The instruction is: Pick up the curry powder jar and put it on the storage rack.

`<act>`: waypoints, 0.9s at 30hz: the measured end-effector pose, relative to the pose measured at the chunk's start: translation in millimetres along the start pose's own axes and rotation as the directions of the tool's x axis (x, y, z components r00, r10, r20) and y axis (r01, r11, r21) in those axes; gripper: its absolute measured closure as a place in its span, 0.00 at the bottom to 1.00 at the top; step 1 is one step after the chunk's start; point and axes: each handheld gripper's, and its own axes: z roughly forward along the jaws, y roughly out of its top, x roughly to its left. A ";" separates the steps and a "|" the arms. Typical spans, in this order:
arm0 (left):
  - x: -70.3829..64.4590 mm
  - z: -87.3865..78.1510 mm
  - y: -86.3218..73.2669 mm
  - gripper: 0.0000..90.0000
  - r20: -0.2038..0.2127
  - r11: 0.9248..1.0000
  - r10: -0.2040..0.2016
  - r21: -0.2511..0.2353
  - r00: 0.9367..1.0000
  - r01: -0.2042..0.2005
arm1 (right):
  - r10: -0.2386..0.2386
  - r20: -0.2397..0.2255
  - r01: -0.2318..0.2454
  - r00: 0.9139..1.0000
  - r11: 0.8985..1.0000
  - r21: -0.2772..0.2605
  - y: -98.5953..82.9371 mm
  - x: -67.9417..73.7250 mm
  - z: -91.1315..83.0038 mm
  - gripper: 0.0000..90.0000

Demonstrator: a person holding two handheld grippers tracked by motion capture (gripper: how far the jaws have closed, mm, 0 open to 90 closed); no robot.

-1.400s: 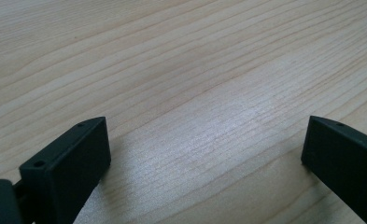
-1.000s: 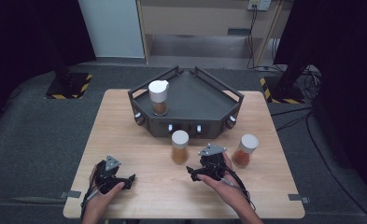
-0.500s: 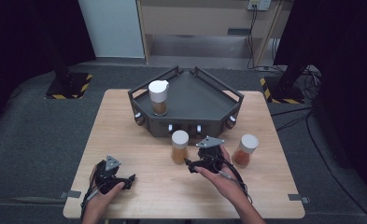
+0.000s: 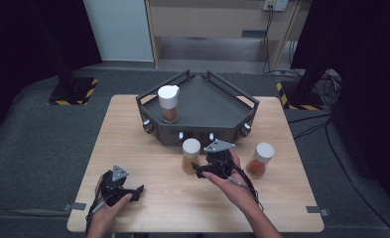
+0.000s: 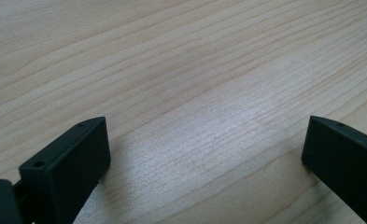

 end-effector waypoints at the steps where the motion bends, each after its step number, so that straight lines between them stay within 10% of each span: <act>1: 0.0 0.0 0.0 0.00 0.000 1.000 0.000 0.000 1.000 0.000 | 0.005 -0.003 -0.005 1.000 1.000 -0.003 0.9 -0.4 1.0 0.18; 27: 0.0 0.0 0.0 0.00 0.000 1.000 0.000 0.000 1.000 0.000 | 0.055 -0.032 -0.057 0.998 0.997 -0.049 7.1 1.8 38.1 0.36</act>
